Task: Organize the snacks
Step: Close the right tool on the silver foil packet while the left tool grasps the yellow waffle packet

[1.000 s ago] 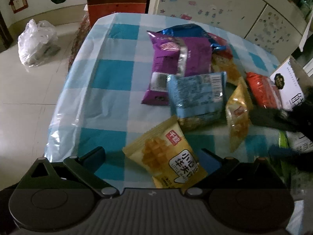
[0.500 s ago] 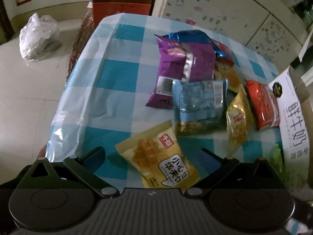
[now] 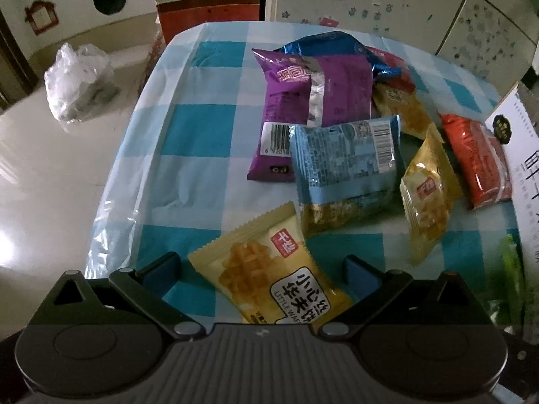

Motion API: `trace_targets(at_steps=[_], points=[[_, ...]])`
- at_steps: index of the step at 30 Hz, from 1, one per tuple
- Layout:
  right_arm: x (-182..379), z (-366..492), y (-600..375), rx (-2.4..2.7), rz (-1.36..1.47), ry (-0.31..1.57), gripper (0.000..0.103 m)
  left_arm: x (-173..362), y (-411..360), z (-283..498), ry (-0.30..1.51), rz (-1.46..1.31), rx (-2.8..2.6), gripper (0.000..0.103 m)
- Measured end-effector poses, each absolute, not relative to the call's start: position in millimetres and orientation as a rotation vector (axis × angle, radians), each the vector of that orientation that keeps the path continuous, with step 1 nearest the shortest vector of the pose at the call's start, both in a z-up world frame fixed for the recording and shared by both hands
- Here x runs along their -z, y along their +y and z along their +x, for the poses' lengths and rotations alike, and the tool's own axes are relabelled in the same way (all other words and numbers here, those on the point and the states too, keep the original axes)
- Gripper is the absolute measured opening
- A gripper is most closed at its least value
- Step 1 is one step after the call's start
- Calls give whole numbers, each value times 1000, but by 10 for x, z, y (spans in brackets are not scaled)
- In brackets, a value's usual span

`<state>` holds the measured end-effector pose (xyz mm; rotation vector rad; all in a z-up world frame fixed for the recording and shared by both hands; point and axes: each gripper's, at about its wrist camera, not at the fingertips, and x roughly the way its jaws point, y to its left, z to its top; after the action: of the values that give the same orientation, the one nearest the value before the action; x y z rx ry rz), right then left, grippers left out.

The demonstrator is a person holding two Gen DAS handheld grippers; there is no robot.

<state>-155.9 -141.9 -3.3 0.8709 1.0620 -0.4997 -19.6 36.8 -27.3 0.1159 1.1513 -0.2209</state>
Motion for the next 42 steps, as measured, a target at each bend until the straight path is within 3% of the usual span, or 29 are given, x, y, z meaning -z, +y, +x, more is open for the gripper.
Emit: trace_targets(at_steps=[19,36,39,42], points=[[134,-1346,-1241,598,744,1088,103,267,383,-277,1242,46,105,103],[146,-1301,-1255,594,738,1106,103,238,239,-353,1216,102,181,102],[146,-1305,-1235,583,720,1104,103,213,284,-368,1203,89,185,94],[124,-1340,-1254,585,726,1082,96,144,348,-339,1166,72,213,70]])
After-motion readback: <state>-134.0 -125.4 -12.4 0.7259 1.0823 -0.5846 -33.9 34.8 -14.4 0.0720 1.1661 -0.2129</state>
